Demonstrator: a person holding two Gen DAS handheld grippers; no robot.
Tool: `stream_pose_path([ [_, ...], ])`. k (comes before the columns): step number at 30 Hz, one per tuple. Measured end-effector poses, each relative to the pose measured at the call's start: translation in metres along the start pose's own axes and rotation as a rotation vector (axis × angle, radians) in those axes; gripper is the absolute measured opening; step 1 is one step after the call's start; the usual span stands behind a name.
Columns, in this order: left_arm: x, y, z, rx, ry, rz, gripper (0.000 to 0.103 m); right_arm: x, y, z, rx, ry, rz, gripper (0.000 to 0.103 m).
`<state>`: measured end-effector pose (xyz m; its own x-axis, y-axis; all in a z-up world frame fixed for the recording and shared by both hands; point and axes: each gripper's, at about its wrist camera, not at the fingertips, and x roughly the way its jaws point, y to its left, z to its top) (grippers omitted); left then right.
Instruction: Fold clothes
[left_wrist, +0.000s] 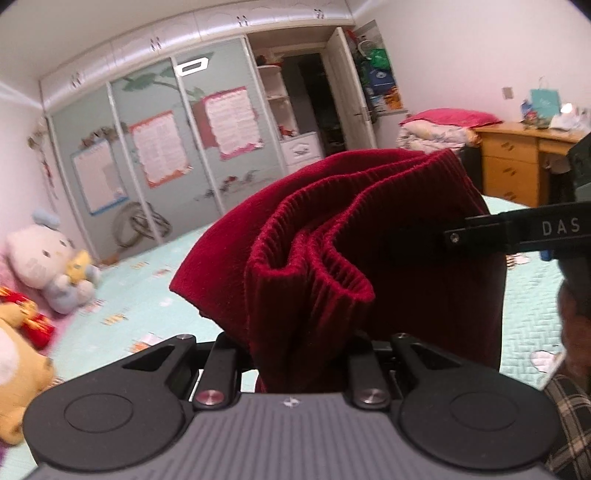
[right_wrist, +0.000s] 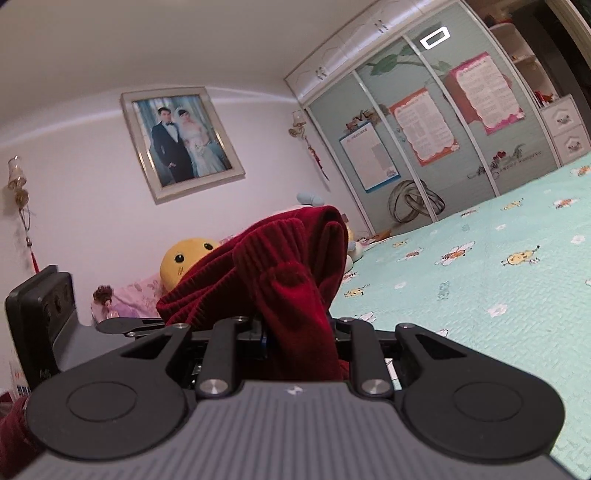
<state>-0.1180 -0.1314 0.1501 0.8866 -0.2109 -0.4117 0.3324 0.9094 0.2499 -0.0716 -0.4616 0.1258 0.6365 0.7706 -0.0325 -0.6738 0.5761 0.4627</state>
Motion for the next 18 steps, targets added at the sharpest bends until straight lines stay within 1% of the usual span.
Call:
stream_pose_path([
  [3, 0.032, 0.021, -0.011, -0.051, 0.046, -0.053, 0.021, 0.021, -0.007, -0.009, 0.021, 0.032, -0.008, 0.023],
  [6, 0.069, 0.039, -0.018, -0.049, 0.087, -0.062, 0.021, 0.058, -0.017, -0.020, 0.031, 0.087, -0.025, 0.023],
  [8, 0.095, 0.053, -0.023, -0.076, 0.119, -0.073, 0.021, 0.084, -0.026, -0.029, 0.042, 0.114, -0.037, 0.023],
  [14, 0.155, 0.068, -0.035, -0.073, 0.164, -0.094, 0.021, 0.140, -0.060, -0.046, 0.052, 0.164, -0.071, 0.023],
  [18, 0.193, 0.079, -0.039, -0.071, 0.187, -0.120, 0.021, 0.164, -0.078, -0.049, 0.042, 0.181, -0.092, 0.023],
])
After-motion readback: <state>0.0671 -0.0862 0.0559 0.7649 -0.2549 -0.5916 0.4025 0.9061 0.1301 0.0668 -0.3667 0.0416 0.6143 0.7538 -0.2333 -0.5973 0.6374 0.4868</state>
